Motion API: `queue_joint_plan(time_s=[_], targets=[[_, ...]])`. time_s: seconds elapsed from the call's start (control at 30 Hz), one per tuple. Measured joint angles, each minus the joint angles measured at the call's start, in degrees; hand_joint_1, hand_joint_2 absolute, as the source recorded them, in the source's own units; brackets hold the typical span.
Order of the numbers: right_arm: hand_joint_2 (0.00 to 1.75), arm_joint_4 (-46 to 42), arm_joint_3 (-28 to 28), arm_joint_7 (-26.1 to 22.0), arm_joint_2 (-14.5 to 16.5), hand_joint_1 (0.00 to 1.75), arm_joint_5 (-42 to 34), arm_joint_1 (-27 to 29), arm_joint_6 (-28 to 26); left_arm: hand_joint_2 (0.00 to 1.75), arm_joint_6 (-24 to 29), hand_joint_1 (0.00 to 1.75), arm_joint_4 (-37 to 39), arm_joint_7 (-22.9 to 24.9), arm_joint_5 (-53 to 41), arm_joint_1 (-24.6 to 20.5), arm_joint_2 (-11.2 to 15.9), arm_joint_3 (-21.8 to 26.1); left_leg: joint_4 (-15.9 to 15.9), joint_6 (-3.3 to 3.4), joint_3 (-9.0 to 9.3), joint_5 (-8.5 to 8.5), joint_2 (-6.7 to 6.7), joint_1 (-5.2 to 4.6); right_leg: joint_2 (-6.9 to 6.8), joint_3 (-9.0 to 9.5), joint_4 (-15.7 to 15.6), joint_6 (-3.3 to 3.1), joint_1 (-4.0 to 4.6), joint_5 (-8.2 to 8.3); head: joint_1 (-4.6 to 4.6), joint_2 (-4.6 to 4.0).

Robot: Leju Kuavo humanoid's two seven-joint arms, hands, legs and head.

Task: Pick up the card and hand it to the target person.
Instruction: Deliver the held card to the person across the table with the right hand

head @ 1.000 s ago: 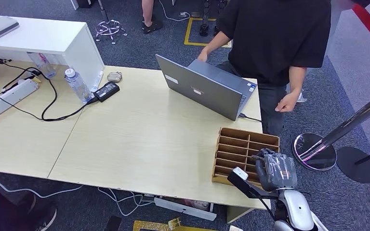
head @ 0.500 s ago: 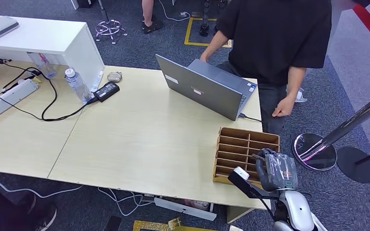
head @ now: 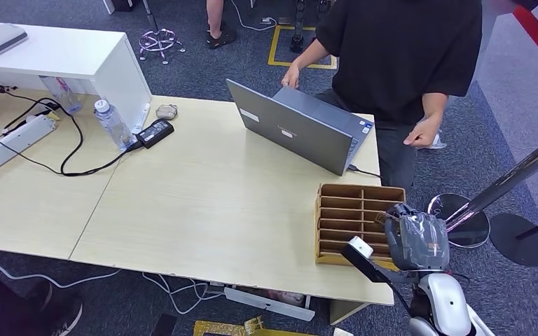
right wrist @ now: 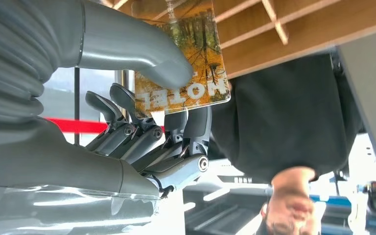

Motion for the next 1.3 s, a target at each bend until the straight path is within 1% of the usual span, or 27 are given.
queue_joint_plan(time_s=[0.2, 0.33, 0.47, 0.67, 0.77, 0.93, 1.17, 1.3], targets=[[1.75, -2.06, -1.24, -0.22, -0.36, 1.59, 1.34, -0.95, -0.10, 0.00, -0.02, 0.00, 0.00, -0.32, 0.02, 0.00, 0.00, 0.00, 0.00, 0.00, -0.01, 0.00, 0.00, 0.00, 0.00, -0.01, 0.00, 0.00, 0.00, 0.00, -0.01, 0.00], [1.75, -2.76, -1.70, -1.21, -0.47, 1.60, 1.48, -2.28, -0.19, 0.00, -0.06, 0.00, 0.00, -0.52, 0.02, -0.02, 0.00, 0.00, 0.00, 0.00, -0.02, 0.00, 0.00, 0.00, -0.01, 0.00, 0.00, 0.00, 0.00, 0.00, 0.00, 0.00], [1.75, -2.68, -1.72, -3.46, -0.34, 1.60, 0.01, -4.08, -0.54, 0.00, -0.10, 0.00, 0.00, -0.80, 0.00, -0.02, 0.03, 0.00, 0.00, 0.00, -0.04, 0.00, 0.00, 0.00, -0.01, 0.00, 0.01, 0.00, 0.00, 0.00, 0.00, 0.00], [1.75, 0.16, -1.50, -8.80, 0.58, 1.58, -5.91, -10.05, -2.43, 0.00, -0.26, 0.00, 0.00, -1.34, -0.66, -0.04, 0.07, -0.01, 0.00, 0.00, -0.04, 0.01, -0.01, 0.00, -0.03, 0.01, 0.02, 0.00, 0.00, 0.00, 0.01, 0.00], [1.75, 3.13, -1.09, -11.69, 1.63, 1.59, -9.24, -13.06, -3.28, 0.00, -0.37, 0.00, 0.00, -1.70, -0.91, -0.07, 0.10, -0.03, 0.00, 0.00, -0.05, 0.01, -0.01, 0.00, -0.03, 0.01, 0.03, 0.00, 0.00, 0.00, 0.01, 0.00], [1.75, 10.79, -0.26, -16.29, 4.11, 1.56, -13.45, -18.05, -4.83, 0.00, -0.58, 0.00, 0.00, -2.37, -1.31, -0.21, 0.17, -0.07, 0.00, 0.00, -0.08, 0.01, -0.05, 0.01, -0.06, 0.00, 0.03, 0.00, 0.01, 0.00, -0.01, 0.00], [1.75, 22.60, 0.63, -21.10, 7.73, 1.54, -17.46, -23.20, -7.03, 0.00, -0.95, 0.00, 0.00, -2.85, -1.99, -0.30, 0.42, -0.13, 0.00, 0.00, -0.10, 0.01, -0.08, 0.01, -0.07, -0.01, 0.03, 0.00, 0.01, 0.00, 0.00, 0.00], [1.75, 28.87, 1.01, -22.08, 9.55, 1.51, -17.62, -25.37, -8.24, 0.00, -1.24, 0.00, 0.00, -2.98, -2.11, -0.31, 0.58, -0.18, 0.00, 0.00, -0.10, 0.01, -0.08, 0.01, -0.08, -0.01, 0.03, 0.00, 0.01, 0.00, 0.01, 0.00]])
